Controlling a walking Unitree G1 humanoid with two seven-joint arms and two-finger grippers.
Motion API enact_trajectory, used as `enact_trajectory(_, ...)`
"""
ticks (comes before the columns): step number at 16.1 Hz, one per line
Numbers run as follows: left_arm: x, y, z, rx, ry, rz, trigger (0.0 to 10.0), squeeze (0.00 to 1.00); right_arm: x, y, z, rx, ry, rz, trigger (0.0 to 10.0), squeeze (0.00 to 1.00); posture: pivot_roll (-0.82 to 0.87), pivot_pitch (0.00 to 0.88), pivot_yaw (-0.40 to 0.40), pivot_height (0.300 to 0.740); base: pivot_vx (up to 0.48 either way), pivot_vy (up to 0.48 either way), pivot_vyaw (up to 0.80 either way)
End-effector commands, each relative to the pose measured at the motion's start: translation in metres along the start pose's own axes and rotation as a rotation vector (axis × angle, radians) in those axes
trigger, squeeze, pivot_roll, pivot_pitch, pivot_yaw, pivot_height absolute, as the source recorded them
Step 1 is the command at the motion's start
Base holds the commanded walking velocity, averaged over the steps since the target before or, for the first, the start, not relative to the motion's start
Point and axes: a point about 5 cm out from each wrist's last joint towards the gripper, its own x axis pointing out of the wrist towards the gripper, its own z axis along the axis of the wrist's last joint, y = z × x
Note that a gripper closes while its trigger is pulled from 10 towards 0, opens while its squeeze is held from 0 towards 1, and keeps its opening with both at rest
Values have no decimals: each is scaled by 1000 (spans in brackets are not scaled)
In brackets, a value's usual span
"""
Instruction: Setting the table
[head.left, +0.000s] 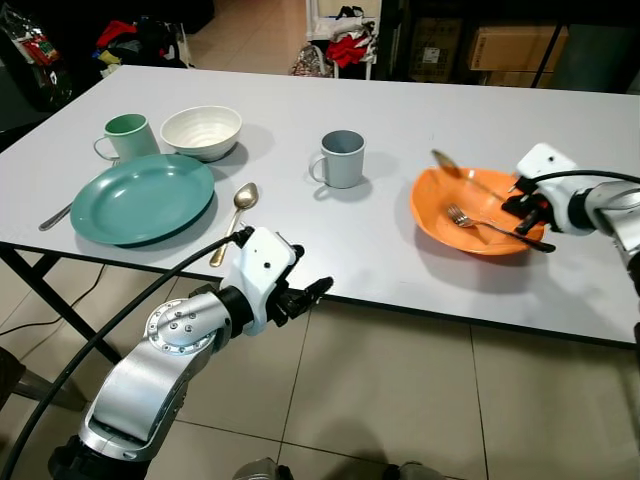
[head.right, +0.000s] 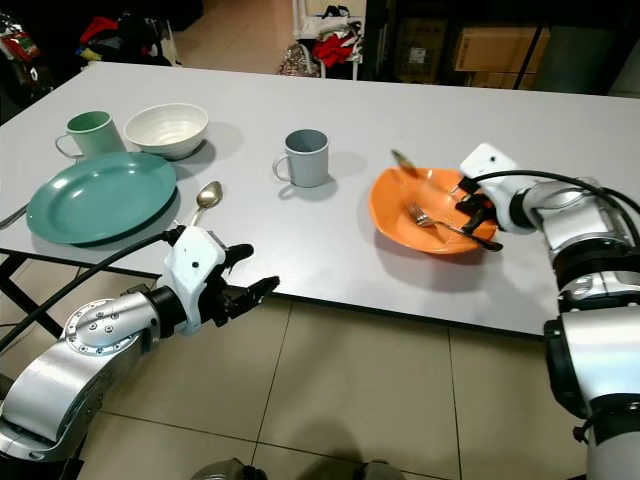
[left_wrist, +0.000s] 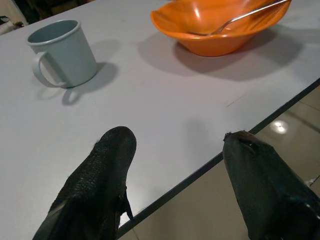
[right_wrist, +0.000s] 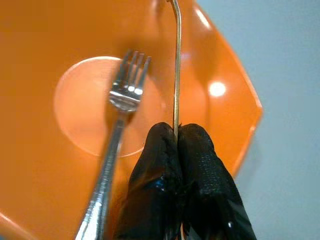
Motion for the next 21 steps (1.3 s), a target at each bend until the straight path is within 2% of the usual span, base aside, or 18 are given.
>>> enact_trajectory(1,1,1,1,11,-2,2,10000,0,-6,-9,16,-30,-64,-38,0,0,-69,8,77,740,0,0,0)
enact_trajectory(2,2,1,2,12,-8,3,10000,0,-7,-10,16,-100,-47,-59,0,0,-70,5,74,740,0,0,0)
enact_trajectory(3,2,1,2,11,-10,2,10000,0,-8,-10,10,-223,20,-69,0,0,-71,4,73,740,0,0,0)
enact_trajectory(4,2,1,2,10,-10,-1,10000,0,-9,-10,7,-290,58,-69,0,0,-71,4,73,740,0,0,0)
enact_trajectory(7,2,-3,2,-2,-14,-30,10000,0,-11,-8,2,-399,141,-11,0,0,-75,4,73,740,0,0,0)
enact_trajectory(8,2,-4,2,-2,-16,-33,10000,0,-11,-8,1,-415,155,-14,549,0,-74,4,72,740,0,0,0)
enact_trajectory(9,2,-5,3,-4,-19,-38,10000,0,-11,-9,0,-439,169,-21,9529,0,-76,3,71,740,0,0,0)
enact_trajectory(12,2,-6,2,-7,-18,-46,10000,0,-5,-2,2,-492,178,1,10000,0,-73,1,66,740,0,0,0)
enact_trajectory(13,2,-6,2,-7,-18,-46,10000,0,-3,-1,3,-489,175,2,10000,188,-72,0,65,740,0,0,0)
enact_trajectory(14,2,-6,3,-9,-19,-44,10000,0,-2,0,4,-492,170,-4,10000,1000,-70,0,64,740,0,0,0)
enact_trajectory(18,1,-4,5,-26,-37,-32,10000,0,-2,-1,9,-495,147,-15,10000,1000,-71,0,61,740,0,0,0)
enact_trajectory(21,0,-2,7,-50,-58,-15,10000,0,-15,-9,21,-484,81,21,10000,1000,-71,0,57,740,0,0,0)
